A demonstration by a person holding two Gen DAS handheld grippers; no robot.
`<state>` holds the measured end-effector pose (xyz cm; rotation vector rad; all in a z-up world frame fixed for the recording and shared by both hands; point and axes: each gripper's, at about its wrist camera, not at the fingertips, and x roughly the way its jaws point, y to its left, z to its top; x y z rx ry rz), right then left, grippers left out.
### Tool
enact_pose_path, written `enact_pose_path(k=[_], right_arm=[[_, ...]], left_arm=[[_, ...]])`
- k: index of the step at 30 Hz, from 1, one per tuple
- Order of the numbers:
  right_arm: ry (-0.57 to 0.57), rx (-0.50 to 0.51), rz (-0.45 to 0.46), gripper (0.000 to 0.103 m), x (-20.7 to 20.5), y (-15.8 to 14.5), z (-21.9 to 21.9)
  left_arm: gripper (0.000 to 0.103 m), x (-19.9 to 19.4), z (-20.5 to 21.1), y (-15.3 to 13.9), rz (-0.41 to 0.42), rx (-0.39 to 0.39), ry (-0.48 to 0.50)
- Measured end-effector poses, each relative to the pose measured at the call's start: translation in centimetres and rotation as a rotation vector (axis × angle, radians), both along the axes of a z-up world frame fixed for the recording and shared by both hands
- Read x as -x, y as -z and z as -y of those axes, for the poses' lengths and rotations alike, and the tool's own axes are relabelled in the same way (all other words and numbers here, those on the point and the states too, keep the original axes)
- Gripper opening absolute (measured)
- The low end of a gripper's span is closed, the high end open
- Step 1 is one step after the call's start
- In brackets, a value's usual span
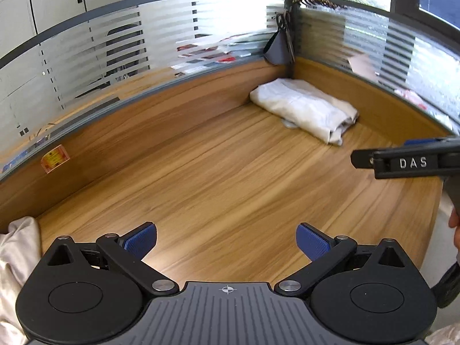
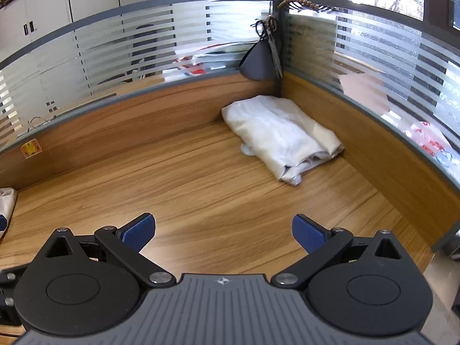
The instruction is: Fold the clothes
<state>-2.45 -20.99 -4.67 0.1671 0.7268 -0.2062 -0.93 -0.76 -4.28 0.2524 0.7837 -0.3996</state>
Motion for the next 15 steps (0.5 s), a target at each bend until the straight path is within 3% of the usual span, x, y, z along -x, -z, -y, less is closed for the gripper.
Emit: enact_pose_path(k=[15], right_arm=[[-0.086,0.033,0.016,0.102,-1.1,-1.1,-7.3]], left_arm=[[0.103,1.7,-7.4,-0.3,0.006,0.053,-0.091]])
